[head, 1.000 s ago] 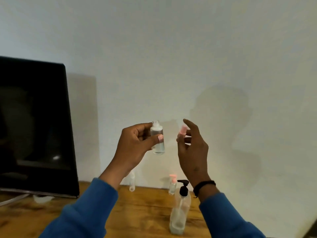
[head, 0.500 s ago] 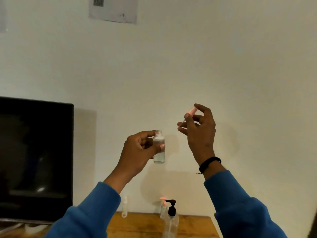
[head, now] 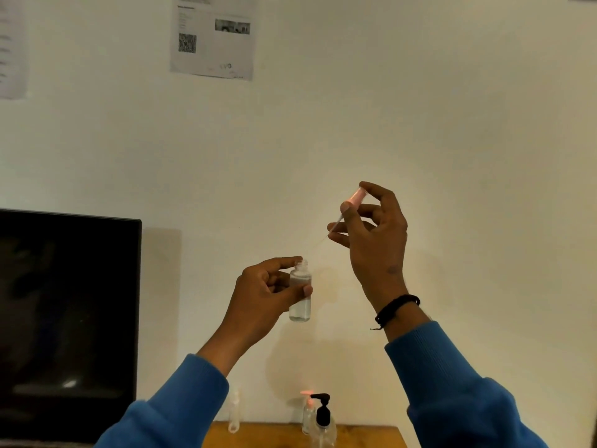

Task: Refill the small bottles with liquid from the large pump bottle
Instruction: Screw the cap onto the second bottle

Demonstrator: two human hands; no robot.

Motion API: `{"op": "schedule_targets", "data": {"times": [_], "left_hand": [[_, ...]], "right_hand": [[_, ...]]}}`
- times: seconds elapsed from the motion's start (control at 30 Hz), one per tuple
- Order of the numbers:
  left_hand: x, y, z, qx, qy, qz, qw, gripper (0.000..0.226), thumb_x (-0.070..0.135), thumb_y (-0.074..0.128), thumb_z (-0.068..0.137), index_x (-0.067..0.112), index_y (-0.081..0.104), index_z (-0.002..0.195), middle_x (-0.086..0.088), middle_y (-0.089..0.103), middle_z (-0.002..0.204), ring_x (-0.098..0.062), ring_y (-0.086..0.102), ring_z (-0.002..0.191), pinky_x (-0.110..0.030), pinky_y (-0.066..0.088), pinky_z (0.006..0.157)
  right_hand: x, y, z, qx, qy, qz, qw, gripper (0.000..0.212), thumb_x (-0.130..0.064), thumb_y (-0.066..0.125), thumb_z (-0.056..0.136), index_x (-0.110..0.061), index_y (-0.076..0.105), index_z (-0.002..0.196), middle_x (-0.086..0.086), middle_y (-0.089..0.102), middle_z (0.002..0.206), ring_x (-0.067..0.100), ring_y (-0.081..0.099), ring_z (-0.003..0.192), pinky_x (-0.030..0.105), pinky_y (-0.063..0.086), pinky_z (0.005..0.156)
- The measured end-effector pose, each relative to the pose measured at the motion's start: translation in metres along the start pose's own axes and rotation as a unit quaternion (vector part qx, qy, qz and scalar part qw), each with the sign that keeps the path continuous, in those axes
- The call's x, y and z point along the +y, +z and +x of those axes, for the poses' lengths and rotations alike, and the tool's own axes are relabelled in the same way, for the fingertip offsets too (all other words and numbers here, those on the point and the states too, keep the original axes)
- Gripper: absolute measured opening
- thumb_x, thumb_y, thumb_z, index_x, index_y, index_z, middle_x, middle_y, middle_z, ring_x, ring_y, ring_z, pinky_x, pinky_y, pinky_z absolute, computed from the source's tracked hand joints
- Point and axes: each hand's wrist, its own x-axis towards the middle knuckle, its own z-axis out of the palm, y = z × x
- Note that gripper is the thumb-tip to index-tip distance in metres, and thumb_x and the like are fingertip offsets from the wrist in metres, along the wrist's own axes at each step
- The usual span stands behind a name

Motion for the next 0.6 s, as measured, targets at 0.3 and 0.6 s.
{"op": "schedule_targets", "data": {"times": [0.3, 0.6], "left_hand": [[0.0009, 0.0041, -0.0009, -0.006, 0.021, 0.028, 0.999, 0.044, 0.023, 0.083, 0.078, 0.038, 0.066, 0.116, 0.006, 0.075, 0.089, -0.016, 0.071, 0.085, -0.03, 0.061, 0.078], [-0.0025, 0.004, -0.0007, -0.011, 0.031, 0.041, 0.999, 0.043, 0.025, 0.082, 0.078, 0.042, 0.064, 0.112, 0.008, 0.074, 0.089, -0.015, 0.07, 0.085, -0.032, 0.062, 0.08]], "right_hand": [[0.0026, 0.0014, -0.0057, -0.039, -0.008, -0.049, 0.998, 0.037, -0.018, 0.065, 0.094, -0.024, 0.053, 0.128, 0.001, 0.067, 0.099, 0.019, 0.073, 0.069, 0.037, 0.063, 0.067], [0.0044, 0.0046, -0.0093, -0.091, -0.009, -0.081, 0.993, 0.036, -0.015, 0.065, 0.093, -0.024, 0.055, 0.127, -0.001, 0.067, 0.095, 0.018, 0.072, 0.068, 0.037, 0.062, 0.065]]}}
